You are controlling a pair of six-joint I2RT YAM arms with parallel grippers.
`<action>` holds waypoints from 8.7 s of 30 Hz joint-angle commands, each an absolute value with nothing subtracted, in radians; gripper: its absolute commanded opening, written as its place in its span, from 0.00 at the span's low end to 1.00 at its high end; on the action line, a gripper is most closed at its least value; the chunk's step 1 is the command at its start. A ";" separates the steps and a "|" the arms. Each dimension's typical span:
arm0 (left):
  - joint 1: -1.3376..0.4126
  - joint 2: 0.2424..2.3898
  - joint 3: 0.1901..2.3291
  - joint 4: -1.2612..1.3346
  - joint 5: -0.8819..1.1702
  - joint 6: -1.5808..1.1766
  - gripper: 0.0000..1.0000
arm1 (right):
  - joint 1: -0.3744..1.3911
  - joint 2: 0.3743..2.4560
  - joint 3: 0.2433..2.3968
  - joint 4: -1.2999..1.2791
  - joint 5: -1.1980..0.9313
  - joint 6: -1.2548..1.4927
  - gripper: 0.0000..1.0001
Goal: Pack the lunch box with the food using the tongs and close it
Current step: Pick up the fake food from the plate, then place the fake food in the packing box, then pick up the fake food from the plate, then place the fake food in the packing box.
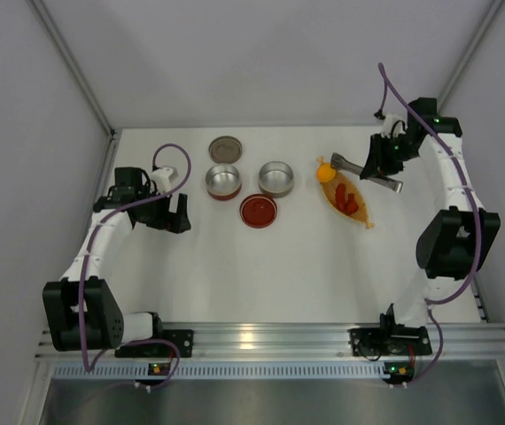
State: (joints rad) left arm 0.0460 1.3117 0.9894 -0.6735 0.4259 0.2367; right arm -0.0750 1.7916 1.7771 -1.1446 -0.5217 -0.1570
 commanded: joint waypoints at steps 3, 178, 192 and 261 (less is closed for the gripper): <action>0.044 1.313 1.029 -0.658 0.439 0.229 0.98 | -0.080 1.730 1.830 -1.140 -0.587 -0.189 0.00; 0.106 1.154 1.069 -0.759 0.436 0.322 0.98 | 0.107 1.723 1.531 -1.005 -0.150 0.035 0.24; 0.106 1.146 1.069 -0.764 0.437 0.322 0.98 | 0.086 1.643 1.637 -1.075 -0.192 -0.046 0.00; 0.106 1.223 1.057 -0.721 0.434 0.298 0.98 | 0.397 2.040 1.990 -0.966 -0.298 -0.153 0.28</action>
State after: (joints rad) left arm 0.0998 1.2205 1.0668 -0.7620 0.4282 0.2905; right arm 0.4049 2.0426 1.9614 -1.0340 -0.2646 -0.1627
